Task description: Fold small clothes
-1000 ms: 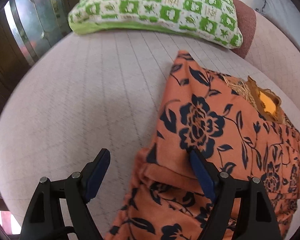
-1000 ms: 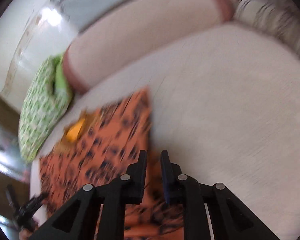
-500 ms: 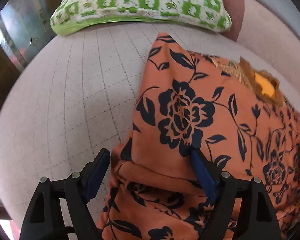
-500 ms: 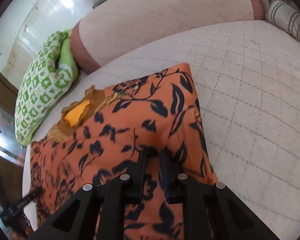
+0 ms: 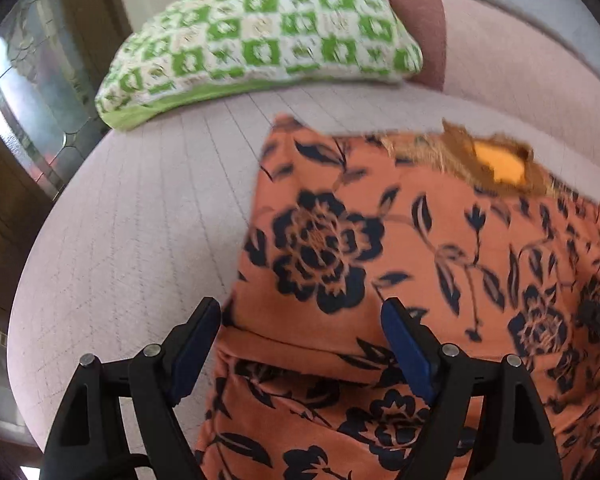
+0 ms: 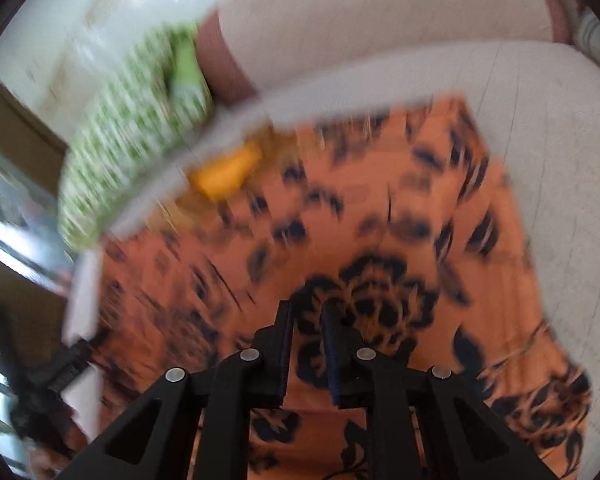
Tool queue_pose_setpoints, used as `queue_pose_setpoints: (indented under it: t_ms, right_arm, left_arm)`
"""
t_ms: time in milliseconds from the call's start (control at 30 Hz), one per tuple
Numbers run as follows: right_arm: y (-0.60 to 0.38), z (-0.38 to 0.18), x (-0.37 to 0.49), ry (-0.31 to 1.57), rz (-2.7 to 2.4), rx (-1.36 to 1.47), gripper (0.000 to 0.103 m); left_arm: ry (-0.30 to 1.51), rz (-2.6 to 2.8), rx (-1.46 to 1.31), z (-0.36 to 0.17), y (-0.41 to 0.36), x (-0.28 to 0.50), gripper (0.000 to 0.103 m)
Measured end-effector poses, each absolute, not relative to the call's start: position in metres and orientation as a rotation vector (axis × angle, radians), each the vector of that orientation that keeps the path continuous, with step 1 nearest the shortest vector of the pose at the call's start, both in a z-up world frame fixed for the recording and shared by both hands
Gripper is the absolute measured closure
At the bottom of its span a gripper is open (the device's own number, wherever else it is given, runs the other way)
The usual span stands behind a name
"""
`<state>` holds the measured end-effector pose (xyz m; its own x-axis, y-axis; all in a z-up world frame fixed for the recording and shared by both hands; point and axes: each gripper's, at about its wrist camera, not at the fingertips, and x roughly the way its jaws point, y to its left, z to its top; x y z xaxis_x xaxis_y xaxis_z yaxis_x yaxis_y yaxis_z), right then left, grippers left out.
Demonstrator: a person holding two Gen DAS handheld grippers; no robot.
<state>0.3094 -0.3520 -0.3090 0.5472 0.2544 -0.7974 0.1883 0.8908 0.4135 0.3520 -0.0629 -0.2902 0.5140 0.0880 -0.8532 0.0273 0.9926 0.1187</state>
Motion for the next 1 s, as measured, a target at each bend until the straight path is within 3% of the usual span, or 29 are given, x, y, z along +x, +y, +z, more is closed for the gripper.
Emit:
queue_pose_setpoints:
  t_ms: [567,833,1000]
  right_arm:
    - [-0.327,-0.229,0.23,0.721,0.085,0.359,0.085]
    - [-0.312,-0.21,0.197,0.663,0.091,0.343,0.085]
    - [-0.294,-0.206,0.159,0.635,0.097,0.3,0.077]
  left_arm:
    - [0.845,0.012,0.077,-0.233,-0.075,0.313,0.02]
    - [0.748,-0.021,0.101,-0.205,-0.086,0.259,0.02]
    - [0.737,-0.03,0.104,-0.2,-0.085,0.21,0.02]
